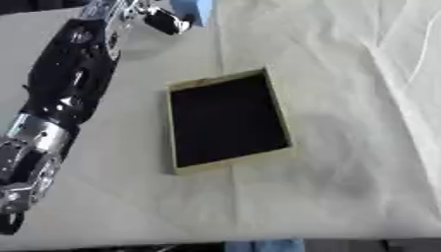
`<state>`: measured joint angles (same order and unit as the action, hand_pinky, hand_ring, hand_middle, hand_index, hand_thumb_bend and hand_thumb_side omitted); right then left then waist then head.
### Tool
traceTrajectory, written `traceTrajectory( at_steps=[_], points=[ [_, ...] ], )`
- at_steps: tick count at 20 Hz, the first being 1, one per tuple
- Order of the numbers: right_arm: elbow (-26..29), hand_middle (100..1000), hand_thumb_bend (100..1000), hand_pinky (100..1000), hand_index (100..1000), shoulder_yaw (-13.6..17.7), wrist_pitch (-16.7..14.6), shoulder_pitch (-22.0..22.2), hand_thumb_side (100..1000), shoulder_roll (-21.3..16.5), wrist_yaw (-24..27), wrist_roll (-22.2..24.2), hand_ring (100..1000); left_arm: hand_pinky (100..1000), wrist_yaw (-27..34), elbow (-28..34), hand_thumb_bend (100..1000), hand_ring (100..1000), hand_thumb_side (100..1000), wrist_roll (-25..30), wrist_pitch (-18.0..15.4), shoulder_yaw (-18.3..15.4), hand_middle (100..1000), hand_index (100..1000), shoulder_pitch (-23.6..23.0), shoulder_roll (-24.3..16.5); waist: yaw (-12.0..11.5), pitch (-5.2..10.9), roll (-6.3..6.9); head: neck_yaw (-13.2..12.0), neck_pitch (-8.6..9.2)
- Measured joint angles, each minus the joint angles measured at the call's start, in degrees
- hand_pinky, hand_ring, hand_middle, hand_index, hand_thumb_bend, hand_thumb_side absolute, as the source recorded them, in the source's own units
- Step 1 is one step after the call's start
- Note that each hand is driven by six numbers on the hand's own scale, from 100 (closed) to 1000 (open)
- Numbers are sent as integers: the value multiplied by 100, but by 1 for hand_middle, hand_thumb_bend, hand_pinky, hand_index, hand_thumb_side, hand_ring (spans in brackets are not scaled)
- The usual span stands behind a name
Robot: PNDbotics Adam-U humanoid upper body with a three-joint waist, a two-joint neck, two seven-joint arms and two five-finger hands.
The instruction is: Pick up objects on the table and place them in the box.
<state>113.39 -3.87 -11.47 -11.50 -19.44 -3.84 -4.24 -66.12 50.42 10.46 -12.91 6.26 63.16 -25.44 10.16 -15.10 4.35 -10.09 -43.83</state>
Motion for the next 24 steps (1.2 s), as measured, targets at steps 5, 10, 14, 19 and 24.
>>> traceTrajectory(
  at_steps=[5,10,14,19,24],
  points=[
    [0,696,100,718,897,31,-20,47,478,-36,26,-22,717,858,392,655,100,712,440,-48,-372,414,615,683,-278,-276,-117,103,-32,146,-1],
    [0,697,100,719,898,70,-26,86,478,-58,43,-53,718,856,812,1350,100,713,440,-2,-751,871,616,684,-674,-572,-200,184,-57,297,-1],
    [0,696,100,720,899,101,-37,96,478,-90,43,-82,719,849,1156,1912,100,713,432,136,-943,1078,618,686,-930,-785,-211,201,-58,362,-1],
    [0,695,100,721,899,118,-47,96,477,-106,45,-124,719,844,1566,2579,100,718,427,487,-1062,1417,626,694,-1286,-833,-215,244,-60,427,-1],
    [0,694,100,721,899,139,-59,97,477,-107,47,-141,720,842,1934,2957,100,723,425,876,-1090,1987,631,699,-1352,-747,-216,268,-110,480,-1]
  ],
)
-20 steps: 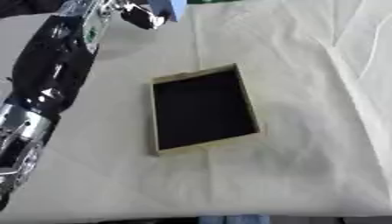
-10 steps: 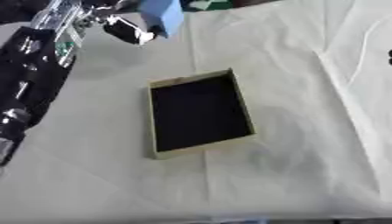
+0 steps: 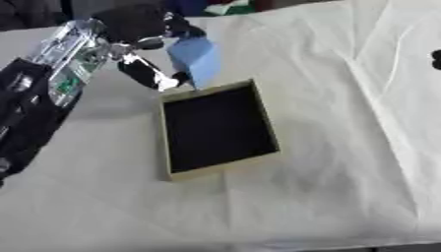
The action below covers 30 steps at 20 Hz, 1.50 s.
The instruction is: Pick up objects on the table and place them in the box.
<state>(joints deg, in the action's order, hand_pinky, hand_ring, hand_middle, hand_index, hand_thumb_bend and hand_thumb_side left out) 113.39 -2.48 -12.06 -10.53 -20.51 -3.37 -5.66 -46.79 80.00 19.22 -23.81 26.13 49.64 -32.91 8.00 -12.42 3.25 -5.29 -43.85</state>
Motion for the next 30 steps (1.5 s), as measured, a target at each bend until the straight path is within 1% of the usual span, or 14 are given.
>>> traceTrajectory(
  at_steps=[3,6,9,13,14,15,17,19,20,21,22,25,29,30],
  points=[
    [0,694,100,721,899,0,-1,4,477,0,0,-1,719,846,142,38,100,730,419,246,47,254,641,707,2,186,18,4,-22,12,0],
    [0,694,100,721,899,0,-2,20,477,0,2,-1,720,855,182,45,100,741,420,490,36,401,655,721,2,312,18,4,-28,13,0],
    [0,694,100,721,899,-1,-2,26,478,0,3,1,720,871,133,49,107,760,419,684,-5,470,683,745,-22,368,10,4,-38,19,0],
    [0,694,100,721,899,-1,-1,33,478,0,3,3,720,880,-94,66,159,786,420,776,-37,485,728,787,-132,374,-12,3,-53,41,0],
    [0,694,100,721,900,-1,-1,42,478,0,3,3,720,881,-170,67,212,794,425,779,-35,481,746,805,-169,372,-20,3,-54,44,0],
    [0,694,100,721,900,-1,0,45,478,0,3,4,720,884,-238,67,226,798,426,779,-34,473,752,811,-207,369,-21,2,-54,48,0],
    [0,693,100,721,900,-1,0,45,478,1,3,4,720,905,-373,74,367,826,460,768,-45,462,794,859,-283,353,-29,0,-54,66,0],
    [0,693,100,721,900,-1,1,47,478,1,3,5,720,924,-517,139,419,841,474,736,-75,452,812,882,-339,290,-47,-3,-58,83,0],
    [0,693,100,721,900,-1,1,47,478,1,3,5,720,940,-582,206,507,859,501,716,-88,425,836,917,-361,249,-58,-3,-60,89,0],
    [0,693,100,722,900,-1,2,48,478,1,3,5,720,941,-648,293,511,859,503,685,-94,390,836,920,-386,200,-64,-3,-63,94,0],
    [0,693,100,722,900,-1,2,48,479,1,3,6,720,944,-723,398,555,865,515,653,-91,348,844,934,-416,147,-70,-3,-64,98,0],
    [0,693,100,722,900,0,3,49,479,1,3,7,720,935,-922,702,588,861,526,535,-12,173,840,930,-591,-22,-107,-3,-66,121,0],
    [0,693,100,722,900,6,4,58,479,1,3,4,720,906,-874,1028,598,839,544,288,221,-196,818,917,-919,-188,-179,-3,-79,139,0],
    [0,693,100,722,900,14,6,69,479,1,3,1,720,886,-826,1099,592,824,570,217,292,-309,805,909,-1015,-191,-212,-3,-89,143,0]
  ],
)
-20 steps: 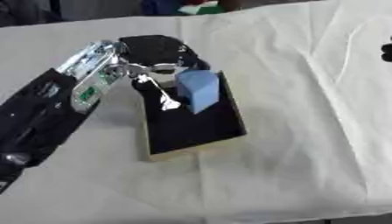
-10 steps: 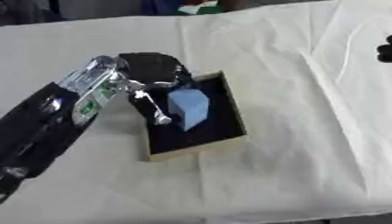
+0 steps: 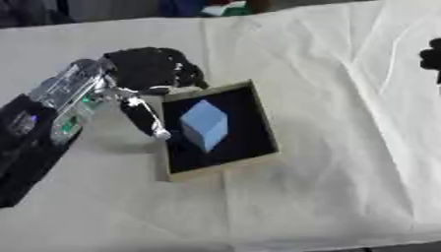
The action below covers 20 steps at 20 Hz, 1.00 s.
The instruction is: Pick up objects on the table and place them in the box.
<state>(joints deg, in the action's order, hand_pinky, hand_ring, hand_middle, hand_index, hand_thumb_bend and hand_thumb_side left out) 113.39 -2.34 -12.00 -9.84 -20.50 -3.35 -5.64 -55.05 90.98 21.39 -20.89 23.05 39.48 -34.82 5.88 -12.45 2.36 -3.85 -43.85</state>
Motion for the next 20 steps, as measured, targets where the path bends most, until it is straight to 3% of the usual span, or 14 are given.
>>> traceTrajectory(
  at_steps=[4,6,15,20],
  points=[
    [0,693,100,722,900,27,18,34,479,6,-3,-28,720,816,292,318,526,781,706,-313,313,-507,767,879,-396,79,-135,0,-63,51,0],
    [0,693,100,722,900,48,21,40,480,10,-4,-46,720,790,450,528,502,770,730,-479,479,-778,758,871,-605,235,-177,0,-92,67,0],
    [0,690,100,721,899,59,10,88,481,117,-14,-100,719,706,1215,1502,423,733,741,-1243,1243,-1991,722,829,-1529,1367,-356,-35,-247,109,0],
    [0,690,100,721,898,72,21,132,480,211,-62,-117,718,687,1684,1587,381,724,744,-1710,1710,-2169,713,822,-1919,2068,-463,-67,-285,113,0]
  ],
)
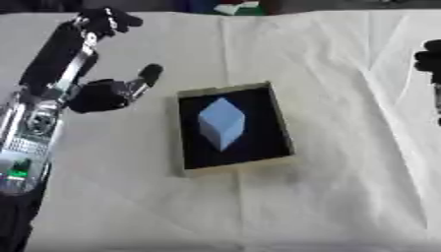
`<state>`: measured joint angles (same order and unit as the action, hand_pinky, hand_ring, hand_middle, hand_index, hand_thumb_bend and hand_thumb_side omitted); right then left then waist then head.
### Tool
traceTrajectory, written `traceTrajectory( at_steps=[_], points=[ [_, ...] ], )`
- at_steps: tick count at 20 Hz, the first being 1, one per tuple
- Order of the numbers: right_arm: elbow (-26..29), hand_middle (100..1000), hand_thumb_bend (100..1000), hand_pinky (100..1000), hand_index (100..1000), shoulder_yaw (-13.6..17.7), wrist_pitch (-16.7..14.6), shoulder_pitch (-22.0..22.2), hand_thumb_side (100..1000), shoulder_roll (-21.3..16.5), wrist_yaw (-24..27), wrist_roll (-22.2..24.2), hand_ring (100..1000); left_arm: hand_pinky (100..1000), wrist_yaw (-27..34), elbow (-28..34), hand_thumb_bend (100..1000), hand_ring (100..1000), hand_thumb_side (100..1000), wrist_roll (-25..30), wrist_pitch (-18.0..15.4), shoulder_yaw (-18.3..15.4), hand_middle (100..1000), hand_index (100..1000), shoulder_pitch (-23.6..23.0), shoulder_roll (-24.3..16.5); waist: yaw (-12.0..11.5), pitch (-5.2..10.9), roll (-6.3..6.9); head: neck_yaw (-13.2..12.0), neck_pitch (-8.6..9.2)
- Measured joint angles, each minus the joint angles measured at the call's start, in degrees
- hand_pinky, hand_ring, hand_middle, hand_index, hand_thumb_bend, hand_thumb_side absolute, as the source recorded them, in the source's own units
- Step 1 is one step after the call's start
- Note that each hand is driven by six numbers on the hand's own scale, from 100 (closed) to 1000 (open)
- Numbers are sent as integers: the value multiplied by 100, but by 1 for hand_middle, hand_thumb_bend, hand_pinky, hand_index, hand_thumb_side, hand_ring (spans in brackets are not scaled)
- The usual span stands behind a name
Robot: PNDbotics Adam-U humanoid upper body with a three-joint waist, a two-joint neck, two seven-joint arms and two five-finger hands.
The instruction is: Pick up objects on the table and place them in the box.
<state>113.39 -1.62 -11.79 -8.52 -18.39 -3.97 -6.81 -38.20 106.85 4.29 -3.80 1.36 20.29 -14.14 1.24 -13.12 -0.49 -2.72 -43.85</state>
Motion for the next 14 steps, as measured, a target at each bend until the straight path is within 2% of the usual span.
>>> traceTrajectory(
  at_steps=[6,14],
  points=[
    [0,691,100,722,898,21,-2,3,479,44,-47,-10,719,679,552,10,363,718,741,-551,427,203,707,822,-234,171,-55,0,20,27,0],
    [0,691,100,722,898,21,-11,2,480,47,-49,-17,720,678,1310,-192,356,718,748,-1305,241,372,708,823,-292,172,-93,24,45,36,0]
  ],
)
